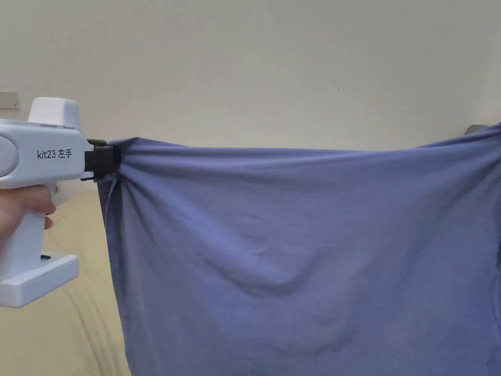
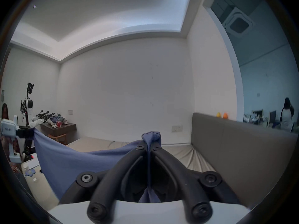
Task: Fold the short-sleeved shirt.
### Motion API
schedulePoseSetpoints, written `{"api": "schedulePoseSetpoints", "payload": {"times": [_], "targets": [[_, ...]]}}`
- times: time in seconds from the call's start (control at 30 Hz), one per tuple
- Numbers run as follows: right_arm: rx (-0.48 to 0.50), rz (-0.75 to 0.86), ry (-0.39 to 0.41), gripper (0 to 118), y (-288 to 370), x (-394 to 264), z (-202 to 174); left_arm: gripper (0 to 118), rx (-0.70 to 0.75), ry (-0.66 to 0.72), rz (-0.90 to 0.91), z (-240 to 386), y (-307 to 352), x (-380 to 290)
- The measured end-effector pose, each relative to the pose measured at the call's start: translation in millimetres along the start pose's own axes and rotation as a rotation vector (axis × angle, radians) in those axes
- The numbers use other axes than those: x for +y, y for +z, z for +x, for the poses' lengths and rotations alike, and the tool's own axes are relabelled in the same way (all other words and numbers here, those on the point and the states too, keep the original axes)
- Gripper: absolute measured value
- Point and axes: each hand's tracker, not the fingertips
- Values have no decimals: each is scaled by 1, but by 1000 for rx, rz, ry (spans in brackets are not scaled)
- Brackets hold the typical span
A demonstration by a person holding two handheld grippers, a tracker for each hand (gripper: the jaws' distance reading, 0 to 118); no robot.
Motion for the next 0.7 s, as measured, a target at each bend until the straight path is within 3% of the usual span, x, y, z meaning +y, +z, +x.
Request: {"api": "schedulePoseSetpoints", "payload": {"times": [0.03,0.13,0.2,0.37,0.7], "targets": [[-21,11,18,2,-12,5,-2,1,10,1,2,-3,-13,10],[-8,14,-39,2,-50,13,-7,1,55,-47,19,-3,-45,27],[-27,58,5,2,-75,22,-14,1,80,-44,6,-6,-68,37],[-55,91,17,2,-129,49,-38,1,129,60,32,-22,-113,62],[-91,179,26,2,-205,70,-48,1,186,-25,90,-12,-172,98]]}}
